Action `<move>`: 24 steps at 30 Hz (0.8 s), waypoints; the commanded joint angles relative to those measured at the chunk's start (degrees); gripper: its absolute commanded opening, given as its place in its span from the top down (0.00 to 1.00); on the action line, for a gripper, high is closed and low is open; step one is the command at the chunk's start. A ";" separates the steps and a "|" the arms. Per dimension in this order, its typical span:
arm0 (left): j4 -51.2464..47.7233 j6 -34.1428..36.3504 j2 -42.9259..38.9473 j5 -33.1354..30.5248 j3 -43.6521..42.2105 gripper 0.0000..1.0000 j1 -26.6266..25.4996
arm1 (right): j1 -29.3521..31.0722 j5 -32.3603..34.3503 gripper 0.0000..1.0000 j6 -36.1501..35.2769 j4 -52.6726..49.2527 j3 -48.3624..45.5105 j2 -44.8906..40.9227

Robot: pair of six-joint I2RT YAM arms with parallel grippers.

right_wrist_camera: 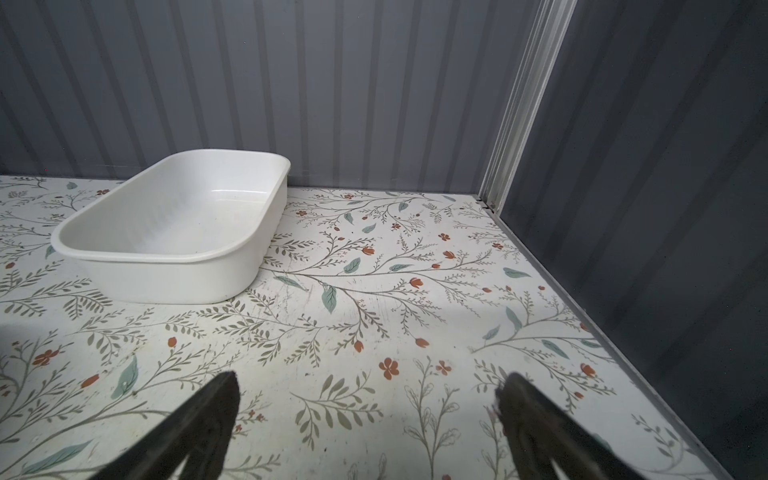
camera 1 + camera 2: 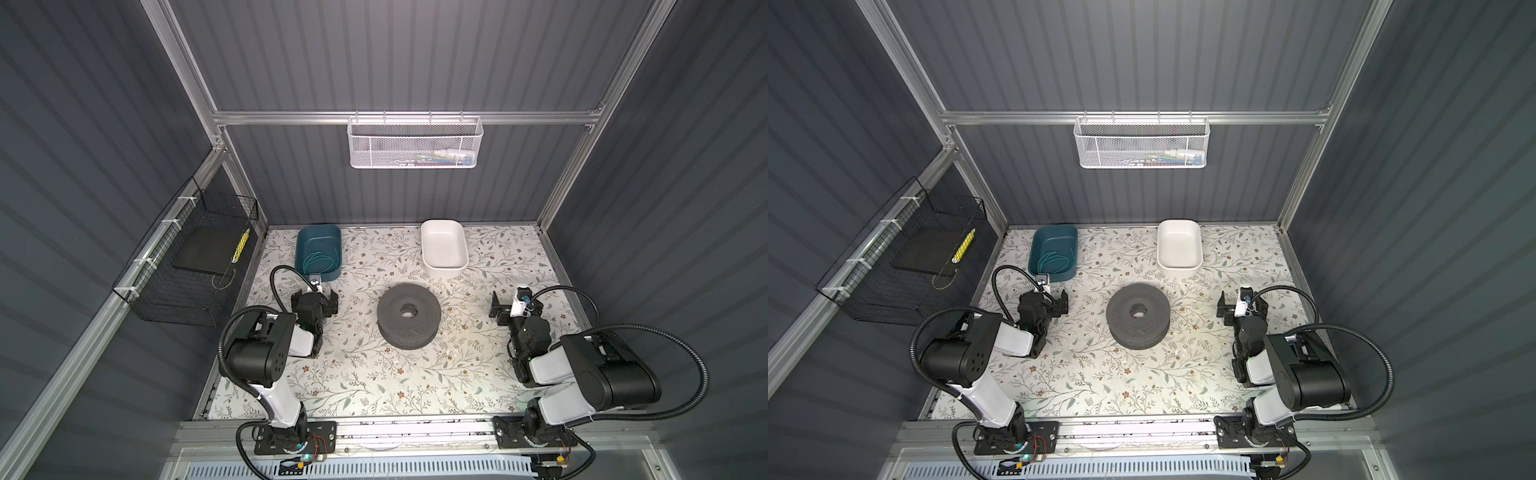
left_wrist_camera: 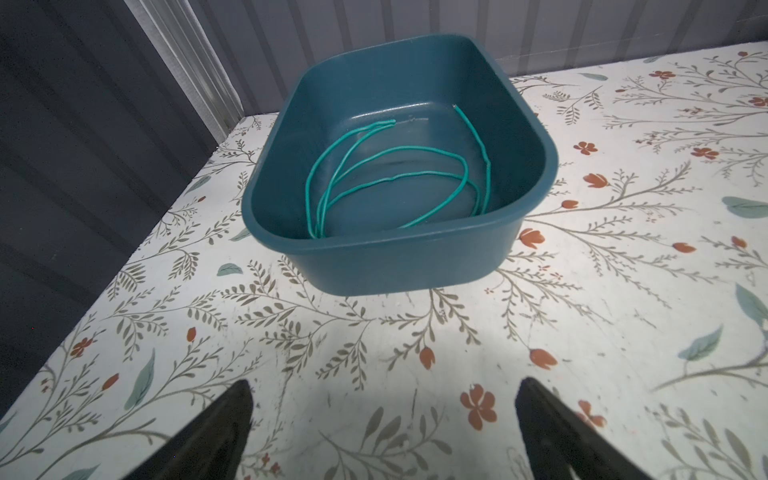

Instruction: Wrap the cables

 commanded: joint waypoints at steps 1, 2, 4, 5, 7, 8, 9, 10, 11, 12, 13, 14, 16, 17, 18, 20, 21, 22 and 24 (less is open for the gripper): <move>0.12 -0.76 -0.74 0.46 0.07 0.01 0.38 | -0.18 0.15 0.01 0.18 2.30 0.88 0.35; 0.07 -0.81 -0.74 0.40 0.07 0.00 0.36 | -0.22 0.12 0.01 0.18 2.29 0.81 0.19; 0.14 -0.85 -0.74 0.46 0.05 0.00 0.37 | -0.22 0.08 0.01 0.22 2.35 0.82 0.25; 0.06 -0.84 -0.74 0.44 0.07 0.01 0.41 | -0.22 0.15 0.01 0.20 2.29 0.87 0.27; 0.14 -0.80 -0.74 0.46 0.07 0.01 0.37 | -0.22 0.11 0.01 0.18 2.33 0.88 0.27; 0.14 -0.80 -0.74 0.47 0.06 0.01 0.36 | -0.21 0.11 0.01 0.17 2.32 0.88 0.32; 0.14 -0.76 -0.74 0.45 0.05 0.01 0.37 | -0.17 0.08 0.01 0.22 2.34 0.92 0.34; 0.14 -0.80 -0.74 0.41 0.07 0.01 0.36 | -0.22 0.07 0.01 0.17 2.32 0.92 0.34; 0.10 -0.86 -0.74 0.42 0.07 0.00 0.41 | -0.20 0.20 0.01 0.19 2.27 1.11 0.43; 0.13 -0.80 -0.74 0.46 0.07 0.01 0.41 | -0.31 0.37 0.01 0.33 1.78 1.35 0.43; 0.10 -0.82 -0.74 0.39 0.07 0.00 0.37 | -0.38 0.57 0.01 0.42 1.09 1.61 0.20; 0.14 -0.75 -0.74 0.40 0.07 0.01 0.38 | -0.53 0.59 0.01 0.72 -0.14 2.03 -0.17; 0.11 -0.83 -0.74 0.43 0.07 0.01 0.41 | -0.99 1.06 0.01 1.49 -3.33 3.38 -0.99; 0.14 -0.89 -0.75 0.42 0.07 0.01 0.41 | -1.33 1.28 0.01 1.99 -5.92 4.36 -1.51; 0.10 -0.84 -0.74 0.45 0.07 0.01 0.44 | -1.74 1.28 0.01 2.53 -8.80 5.28 -2.10; 0.09 -0.85 -0.73 0.45 0.11 0.01 0.42 | -2.73 0.55 0.01 3.70 -14.65 7.69 -3.01; 0.13 -0.84 -0.78 0.39 0.07 0.00 0.44 | -3.30 -0.35 0.01 4.16 -16.88 8.76 -3.17; 0.13 -0.84 -0.75 0.40 0.03 0.00 0.39 | -3.90 -1.38 0.01 4.58 -18.42 9.40 -3.38; 0.06 -0.85 -0.74 0.45 0.07 0.01 0.44 | -4.84 -3.21 0.01 5.14 -20.89 10.50 -3.69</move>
